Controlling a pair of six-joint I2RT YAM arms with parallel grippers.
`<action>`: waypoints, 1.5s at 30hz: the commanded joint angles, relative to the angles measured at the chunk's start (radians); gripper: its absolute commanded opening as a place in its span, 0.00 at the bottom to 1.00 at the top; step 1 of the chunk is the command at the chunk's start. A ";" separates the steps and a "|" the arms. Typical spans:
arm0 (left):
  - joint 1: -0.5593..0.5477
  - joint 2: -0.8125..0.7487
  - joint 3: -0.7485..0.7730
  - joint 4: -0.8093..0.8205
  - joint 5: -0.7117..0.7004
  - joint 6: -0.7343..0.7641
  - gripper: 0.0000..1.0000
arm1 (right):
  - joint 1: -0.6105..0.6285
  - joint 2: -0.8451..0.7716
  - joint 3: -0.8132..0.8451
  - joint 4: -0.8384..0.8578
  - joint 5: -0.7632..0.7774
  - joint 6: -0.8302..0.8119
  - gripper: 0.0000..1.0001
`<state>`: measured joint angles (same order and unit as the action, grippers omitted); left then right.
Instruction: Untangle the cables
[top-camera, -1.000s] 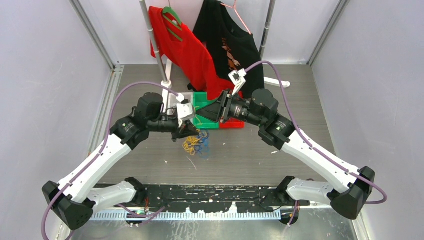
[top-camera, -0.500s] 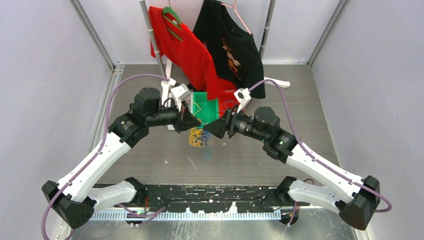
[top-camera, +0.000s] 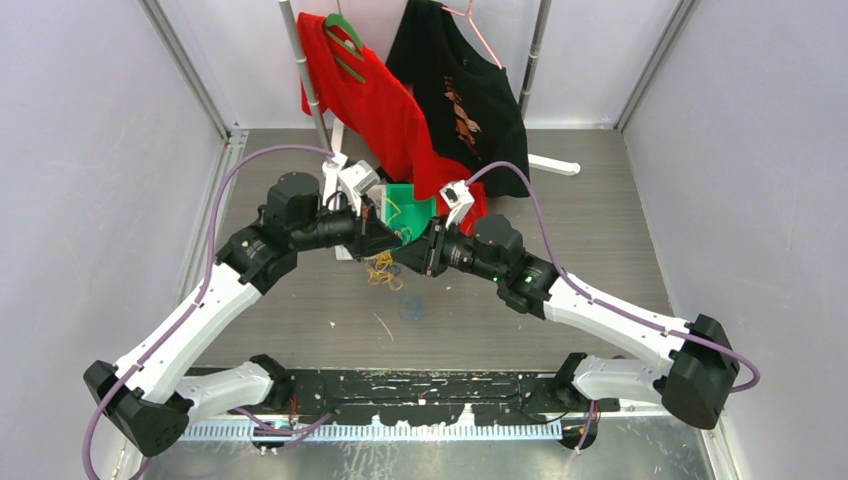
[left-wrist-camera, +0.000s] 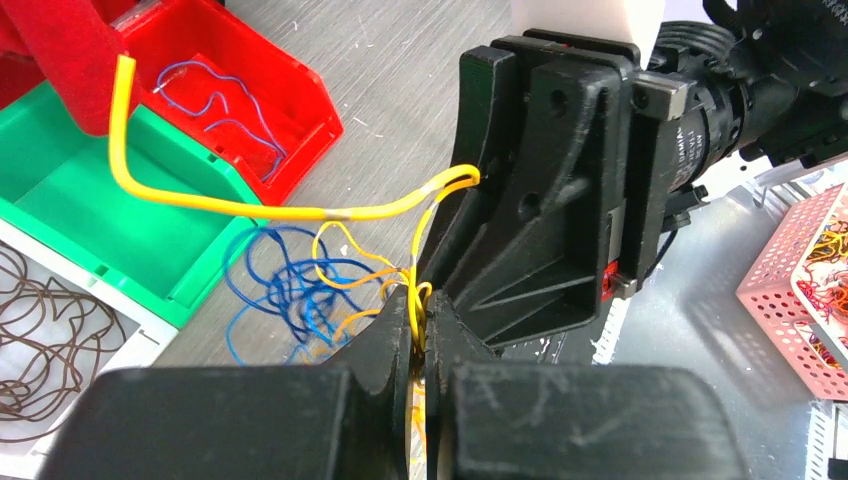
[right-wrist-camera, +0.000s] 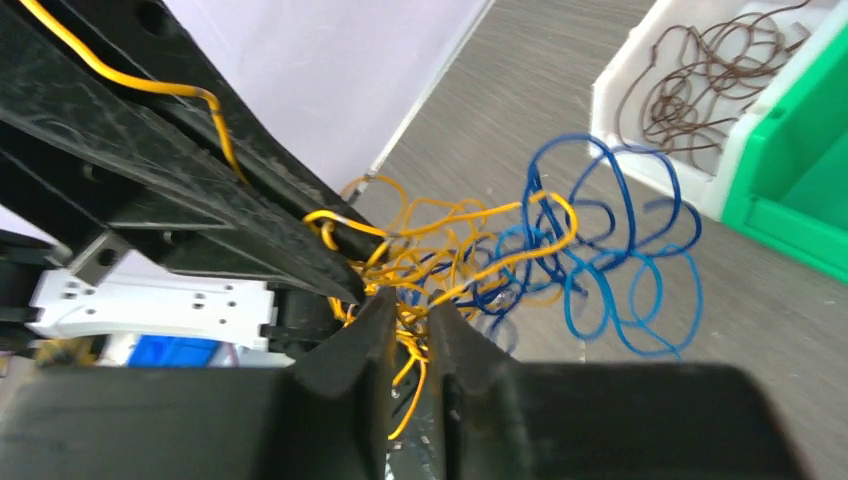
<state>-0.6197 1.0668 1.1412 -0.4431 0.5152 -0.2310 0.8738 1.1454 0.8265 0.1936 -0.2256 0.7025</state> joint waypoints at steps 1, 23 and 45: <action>-0.001 -0.016 0.060 0.035 0.010 -0.001 0.00 | 0.006 -0.037 0.014 0.009 0.151 -0.019 0.12; 0.010 -0.057 0.028 -0.164 0.113 0.219 0.45 | 0.007 -0.188 -0.086 -0.015 0.169 -0.042 0.01; 0.023 -0.053 -0.071 0.032 0.169 0.189 0.43 | 0.005 -0.189 -0.080 0.207 -0.109 0.067 0.01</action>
<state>-0.6041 1.0252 1.0554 -0.5282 0.6170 0.0013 0.8795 0.9485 0.7013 0.2974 -0.2577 0.7441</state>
